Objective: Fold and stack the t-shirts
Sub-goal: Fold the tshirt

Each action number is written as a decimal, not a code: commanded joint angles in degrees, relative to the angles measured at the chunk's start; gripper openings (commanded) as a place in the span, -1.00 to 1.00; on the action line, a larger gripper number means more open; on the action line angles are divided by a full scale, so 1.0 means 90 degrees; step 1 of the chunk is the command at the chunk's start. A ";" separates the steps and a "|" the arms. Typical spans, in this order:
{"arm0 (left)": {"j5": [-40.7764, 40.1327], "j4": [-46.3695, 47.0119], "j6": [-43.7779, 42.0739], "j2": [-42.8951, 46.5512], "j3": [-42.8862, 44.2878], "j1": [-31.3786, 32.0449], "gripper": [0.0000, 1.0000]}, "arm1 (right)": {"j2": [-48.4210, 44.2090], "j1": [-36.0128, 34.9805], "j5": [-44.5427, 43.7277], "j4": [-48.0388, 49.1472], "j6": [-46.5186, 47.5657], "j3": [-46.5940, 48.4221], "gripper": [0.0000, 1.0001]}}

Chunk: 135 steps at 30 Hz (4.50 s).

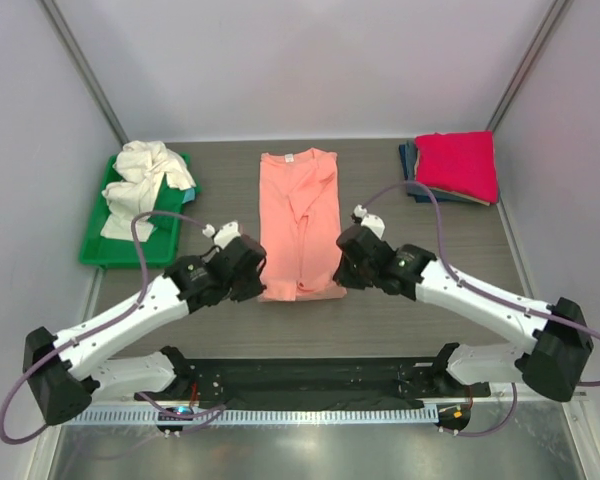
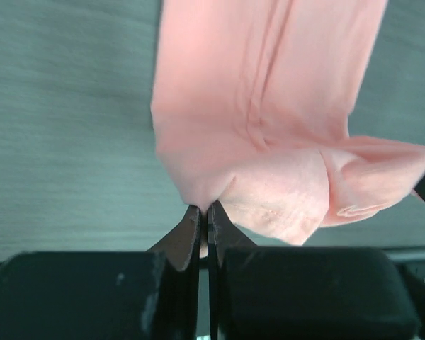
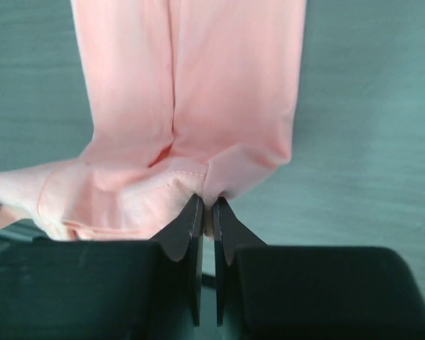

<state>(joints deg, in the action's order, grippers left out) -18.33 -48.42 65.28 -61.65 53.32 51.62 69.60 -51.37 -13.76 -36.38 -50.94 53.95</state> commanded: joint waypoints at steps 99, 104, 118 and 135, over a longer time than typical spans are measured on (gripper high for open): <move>0.3287 0.4492 -0.1667 -0.2877 -0.1764 -0.3294 -0.87 | 0.3175 0.3208 0.4400 0.3076 0.2173 -0.0858 -0.98; 0.3228 0.4045 -0.1687 -0.2322 -0.1735 -0.3177 -1.00 | 0.2688 0.3208 0.4283 0.2764 0.2193 -0.0946 -0.98; 0.2408 0.0451 -0.0310 0.1721 -0.1375 -0.1487 -0.99 | -0.1462 0.3140 0.4419 -0.0222 0.1949 -0.1415 -0.98; 0.1265 -0.0830 -0.0973 0.0445 0.0998 -0.1457 -0.99 | -0.0821 0.3091 0.3160 -0.0929 0.2183 0.0850 -0.98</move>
<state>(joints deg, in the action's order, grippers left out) -0.93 -52.18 59.55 -55.46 59.02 39.29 58.65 -23.97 21.17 -44.07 -34.48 57.04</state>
